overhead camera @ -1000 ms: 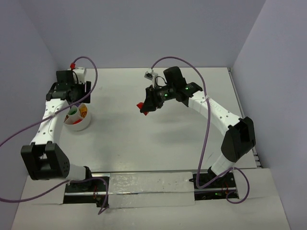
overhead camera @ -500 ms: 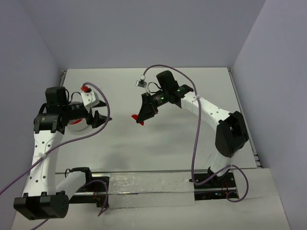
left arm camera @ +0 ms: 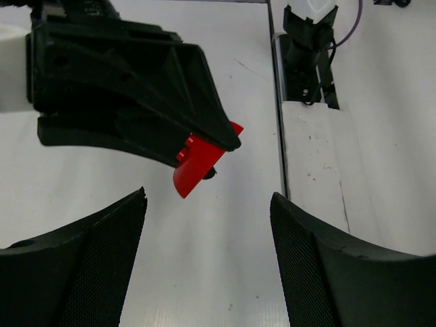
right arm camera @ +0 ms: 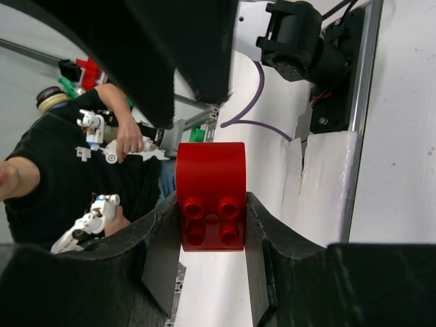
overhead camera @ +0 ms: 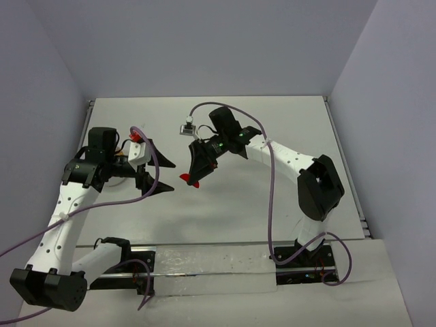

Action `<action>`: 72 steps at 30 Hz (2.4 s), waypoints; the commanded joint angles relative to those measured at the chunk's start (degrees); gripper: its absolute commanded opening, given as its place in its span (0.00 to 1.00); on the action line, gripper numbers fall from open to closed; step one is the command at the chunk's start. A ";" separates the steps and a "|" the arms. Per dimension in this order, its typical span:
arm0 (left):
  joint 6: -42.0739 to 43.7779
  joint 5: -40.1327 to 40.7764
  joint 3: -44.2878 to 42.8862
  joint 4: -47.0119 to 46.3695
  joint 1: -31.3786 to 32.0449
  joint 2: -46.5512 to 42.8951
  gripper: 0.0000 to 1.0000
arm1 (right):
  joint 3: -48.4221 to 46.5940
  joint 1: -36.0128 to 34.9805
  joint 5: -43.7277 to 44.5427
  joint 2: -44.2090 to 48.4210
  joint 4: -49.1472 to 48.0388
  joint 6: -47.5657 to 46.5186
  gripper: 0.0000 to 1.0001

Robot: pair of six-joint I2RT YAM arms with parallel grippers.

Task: Sort the legos into containers by color

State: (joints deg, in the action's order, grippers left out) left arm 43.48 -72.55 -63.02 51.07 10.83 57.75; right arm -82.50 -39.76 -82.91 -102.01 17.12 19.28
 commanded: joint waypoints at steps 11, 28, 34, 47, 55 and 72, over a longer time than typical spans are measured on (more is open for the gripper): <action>-13.07 2.78 1.84 -14.74 9.80 0.01 0.72 | -2.43 -1.36 -3.82 -0.06 -6.36 5.46 0.00; -11.34 8.89 2.14 -13.36 11.76 -0.21 0.11 | 2.49 -2.06 -5.55 2.04 -25.36 21.54 0.00; -5.08 10.51 1.85 -8.27 11.67 -0.97 0.39 | 9.53 -1.99 -5.60 1.13 -64.25 52.56 0.00; -6.54 9.70 1.97 -9.58 11.76 -1.07 0.38 | 10.85 -2.16 -5.58 -1.61 -88.30 72.32 0.00; -8.05 7.58 -0.97 -8.70 11.69 -1.57 0.70 | 11.85 -2.23 -5.51 -2.68 -88.38 72.31 0.00; -11.14 6.81 -2.89 -9.67 11.67 -2.99 0.56 | 11.40 -2.16 -5.77 -3.72 -88.58 73.01 0.00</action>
State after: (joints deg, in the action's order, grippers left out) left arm 33.47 -62.94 -64.12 42.94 22.20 54.85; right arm -69.93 -41.50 -86.50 -105.32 -67.81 92.09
